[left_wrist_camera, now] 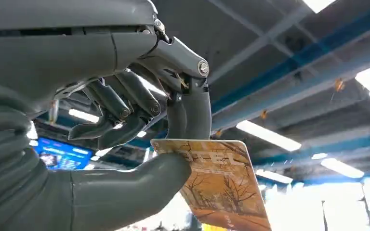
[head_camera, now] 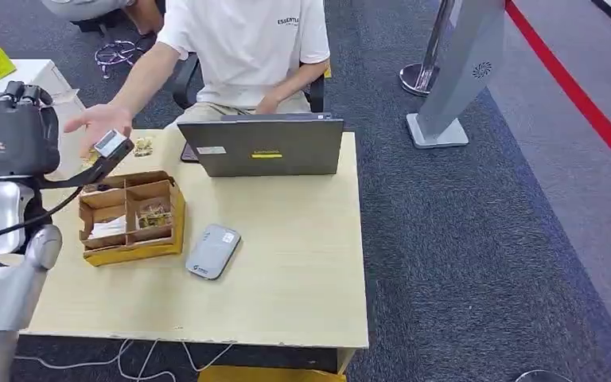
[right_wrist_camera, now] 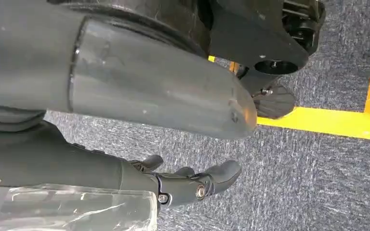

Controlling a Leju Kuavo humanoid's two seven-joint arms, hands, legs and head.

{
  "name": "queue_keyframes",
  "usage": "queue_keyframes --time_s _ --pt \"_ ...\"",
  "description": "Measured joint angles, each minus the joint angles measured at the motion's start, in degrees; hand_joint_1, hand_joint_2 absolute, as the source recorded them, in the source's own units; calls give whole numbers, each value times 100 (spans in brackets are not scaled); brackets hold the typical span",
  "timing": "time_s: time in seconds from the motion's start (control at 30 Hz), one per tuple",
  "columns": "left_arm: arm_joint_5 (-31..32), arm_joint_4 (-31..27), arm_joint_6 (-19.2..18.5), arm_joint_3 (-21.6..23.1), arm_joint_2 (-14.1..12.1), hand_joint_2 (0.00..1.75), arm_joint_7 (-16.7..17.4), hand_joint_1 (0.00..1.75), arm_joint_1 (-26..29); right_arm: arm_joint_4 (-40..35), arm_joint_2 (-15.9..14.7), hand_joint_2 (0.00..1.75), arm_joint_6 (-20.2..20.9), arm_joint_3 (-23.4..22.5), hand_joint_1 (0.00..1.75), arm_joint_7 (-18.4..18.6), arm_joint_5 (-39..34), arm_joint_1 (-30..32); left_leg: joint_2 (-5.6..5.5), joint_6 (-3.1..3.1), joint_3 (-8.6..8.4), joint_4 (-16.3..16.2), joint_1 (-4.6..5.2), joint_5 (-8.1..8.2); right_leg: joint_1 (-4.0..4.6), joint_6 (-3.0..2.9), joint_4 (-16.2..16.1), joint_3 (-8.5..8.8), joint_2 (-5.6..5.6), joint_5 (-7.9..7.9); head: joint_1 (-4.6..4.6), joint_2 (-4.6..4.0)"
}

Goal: Pass the card to the sensor for recognition and then transmit it.

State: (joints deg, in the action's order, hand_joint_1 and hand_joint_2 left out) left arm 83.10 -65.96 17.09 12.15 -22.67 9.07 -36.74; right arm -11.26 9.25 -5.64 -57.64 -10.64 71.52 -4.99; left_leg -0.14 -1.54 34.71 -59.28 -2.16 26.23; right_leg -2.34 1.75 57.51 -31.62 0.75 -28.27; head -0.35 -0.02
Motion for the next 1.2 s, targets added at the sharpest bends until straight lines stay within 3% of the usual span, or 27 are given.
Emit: queue_keyframes --time_s 0.13,0.17,0.5,0.87,1.0,1.03,1.1,1.2 --pt "-30 504 157 -11 63 175 -20 175 -128 0 4 0 -74 9 0 39 -4 -2 1 0 0 0 1 1 -1 0 -1 -3 0 0 0 0" --pt "-33 563 168 -11 81 175 -22 0 -133 0 4 0 -76 11 0 39 -7 -1 1 -1 1 0 0 1 -1 0 0 -3 0 0 -2 0" --pt "-212 854 208 -37 190 175 -90 0 -136 0 4 0 -57 9 0 26 -11 -1 1 -1 4 1 0 1 0 0 0 -3 0 0 0 0" --pt "-363 768 243 -116 219 175 -175 0 -8 0 4 0 -76 9 0 33 -44 0 2 -1 4 1 0 1 0 0 0 -3 0 0 -2 0" --pt "-731 -186 359 -233 142 175 -377 0 770 0 4 0 -83 -11 0 74 -146 2 19 -4 6 5 4 8 -2 0 1 -2 20 -1 11 0" --pt "-941 -1126 930 -440 -19 175 -715 0 1672 0 4 0 -94 -52 0 85 -210 13 61 -7 -7 7 7 28 -4 -2 2 -6 67 -5 9 0" --pt "-1337 -2008 1428 -740 -112 175 -1129 0 2683 0 7 0 -125 -101 0 92 -269 41 98 -11 -24 9 10 55 -7 1 1 -3 100 -19 7 0" --pt "-2567 -3481 1790 -1532 -81 175 -2168 0 4413 2 7 0 -157 -182 0 103 -365 97 138 0 -44 5 9 90 -7 4 -2 -4 137 -48 -4 0"
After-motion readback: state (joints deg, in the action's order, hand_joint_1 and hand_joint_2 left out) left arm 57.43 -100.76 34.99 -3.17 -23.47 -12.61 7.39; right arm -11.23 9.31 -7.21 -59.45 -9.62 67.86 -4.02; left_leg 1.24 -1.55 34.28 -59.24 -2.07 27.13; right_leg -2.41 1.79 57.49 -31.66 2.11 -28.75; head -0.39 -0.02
